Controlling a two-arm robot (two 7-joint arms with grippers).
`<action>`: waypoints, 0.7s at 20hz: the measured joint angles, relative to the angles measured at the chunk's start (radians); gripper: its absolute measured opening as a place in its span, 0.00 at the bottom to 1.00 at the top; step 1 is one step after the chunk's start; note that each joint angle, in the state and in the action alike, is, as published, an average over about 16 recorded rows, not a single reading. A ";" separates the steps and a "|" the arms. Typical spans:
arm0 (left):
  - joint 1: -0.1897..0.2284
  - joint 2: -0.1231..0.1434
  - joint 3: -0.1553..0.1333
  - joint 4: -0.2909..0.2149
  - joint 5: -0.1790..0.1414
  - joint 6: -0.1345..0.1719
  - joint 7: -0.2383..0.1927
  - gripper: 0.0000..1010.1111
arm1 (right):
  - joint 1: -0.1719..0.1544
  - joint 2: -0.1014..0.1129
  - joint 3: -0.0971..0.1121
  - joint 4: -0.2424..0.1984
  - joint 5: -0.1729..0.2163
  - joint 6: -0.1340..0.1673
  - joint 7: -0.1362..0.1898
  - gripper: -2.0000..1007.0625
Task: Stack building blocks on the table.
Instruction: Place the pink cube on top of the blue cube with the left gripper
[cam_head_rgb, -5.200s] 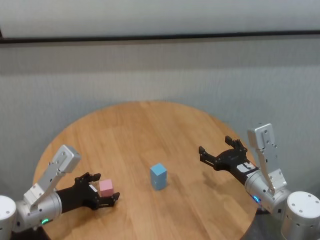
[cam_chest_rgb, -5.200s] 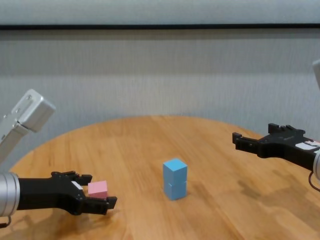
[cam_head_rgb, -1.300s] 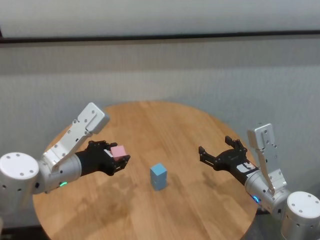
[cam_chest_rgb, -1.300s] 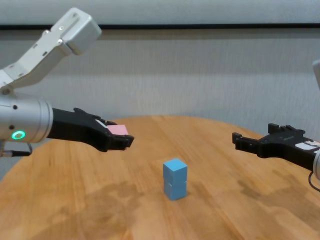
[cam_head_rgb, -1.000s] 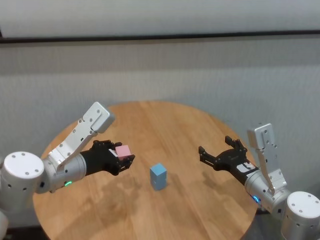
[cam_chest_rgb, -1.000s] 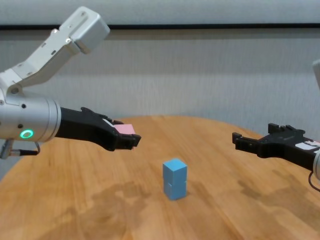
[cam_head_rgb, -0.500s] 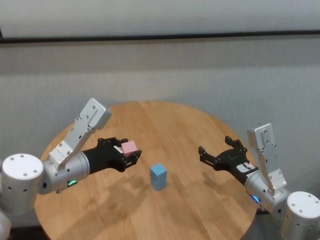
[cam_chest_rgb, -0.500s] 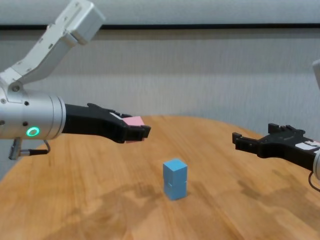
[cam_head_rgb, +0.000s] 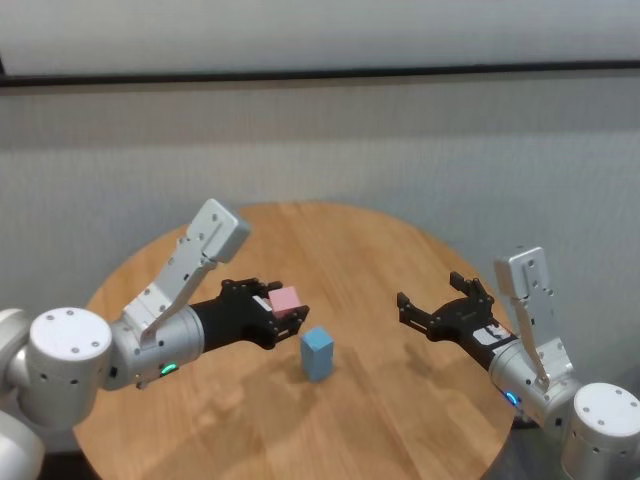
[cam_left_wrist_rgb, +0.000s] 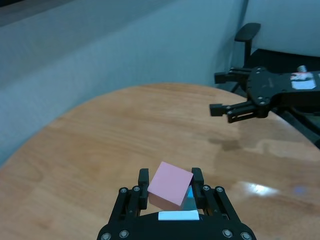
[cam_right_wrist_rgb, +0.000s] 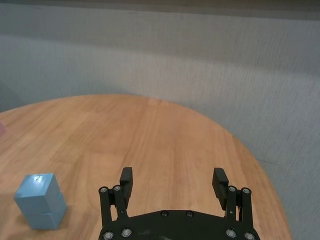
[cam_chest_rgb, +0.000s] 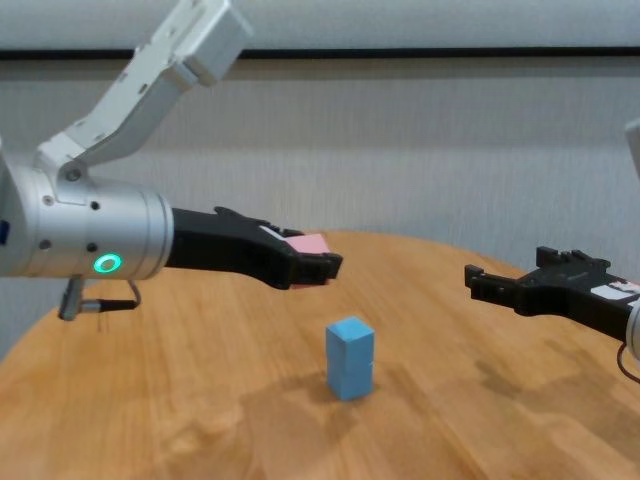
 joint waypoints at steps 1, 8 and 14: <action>-0.001 -0.002 0.004 -0.003 0.000 0.002 0.000 0.52 | 0.000 0.000 0.000 0.000 0.000 0.000 0.000 1.00; -0.004 -0.016 0.029 -0.016 -0.001 0.013 0.004 0.52 | 0.000 0.000 0.000 0.000 0.000 0.000 0.000 1.00; -0.006 -0.029 0.047 -0.008 -0.005 0.015 0.003 0.52 | 0.000 0.000 0.000 0.000 0.000 0.000 0.000 1.00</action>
